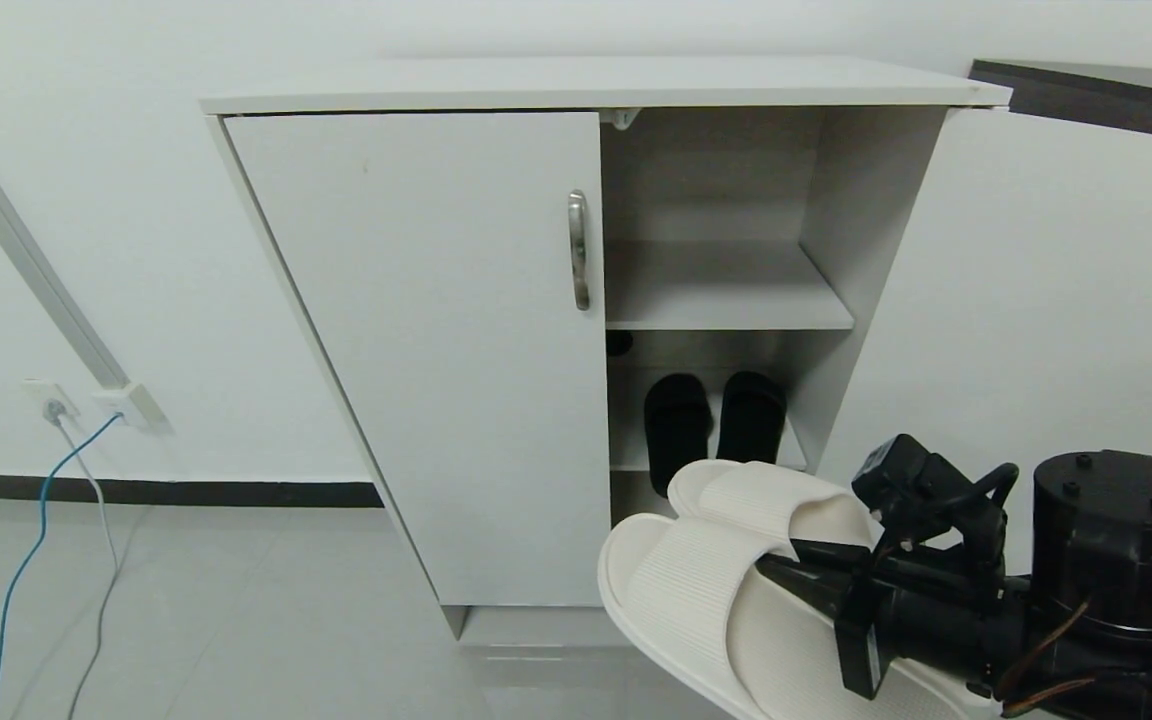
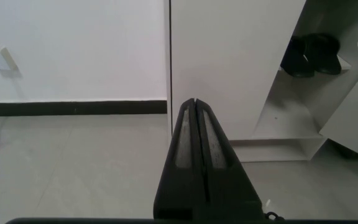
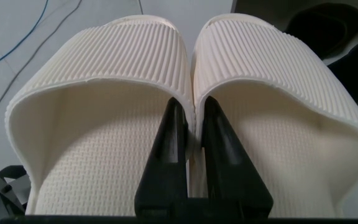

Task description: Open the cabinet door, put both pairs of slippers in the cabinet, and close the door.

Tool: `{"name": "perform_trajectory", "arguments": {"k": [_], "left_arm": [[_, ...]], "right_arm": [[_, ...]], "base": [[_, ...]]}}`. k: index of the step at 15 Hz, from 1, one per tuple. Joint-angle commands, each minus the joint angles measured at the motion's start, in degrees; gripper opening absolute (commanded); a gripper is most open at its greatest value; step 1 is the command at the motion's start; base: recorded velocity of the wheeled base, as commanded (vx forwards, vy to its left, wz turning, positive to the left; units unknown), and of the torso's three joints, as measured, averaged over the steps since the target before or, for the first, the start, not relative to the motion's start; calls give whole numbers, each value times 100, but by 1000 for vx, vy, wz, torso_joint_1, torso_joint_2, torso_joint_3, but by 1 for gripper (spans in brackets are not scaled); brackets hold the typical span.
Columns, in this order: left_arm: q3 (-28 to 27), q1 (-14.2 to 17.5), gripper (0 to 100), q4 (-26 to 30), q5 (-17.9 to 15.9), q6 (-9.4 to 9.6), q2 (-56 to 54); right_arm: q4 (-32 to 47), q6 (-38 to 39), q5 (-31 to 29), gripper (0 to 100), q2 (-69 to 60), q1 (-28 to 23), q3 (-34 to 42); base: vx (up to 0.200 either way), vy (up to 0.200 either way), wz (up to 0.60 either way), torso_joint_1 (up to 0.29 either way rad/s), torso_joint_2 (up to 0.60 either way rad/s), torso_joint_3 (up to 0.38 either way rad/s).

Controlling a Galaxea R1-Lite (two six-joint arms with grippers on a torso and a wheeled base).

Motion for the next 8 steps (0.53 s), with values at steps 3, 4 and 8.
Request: {"name": "perform_trajectory", "arguments": {"k": [3, 4, 8], "left_arm": [[0, 9, 0, 7, -8, -1, -1], [0, 9, 0, -2, 1, -1, -1], [0, 9, 0, -2, -8, -1, -1]], "right_arm": [[-2, -4, -24, 0, 19, 0, -26], [7, 14, -60, 0, 19, 8, -79], [182, 691, -1290, 0, 291, 588, -755]], "base": [[0, 0, 0, 0, 0, 0], [0, 0, 0, 0, 0, 0], [0, 0, 0, 0, 0, 0]]}}
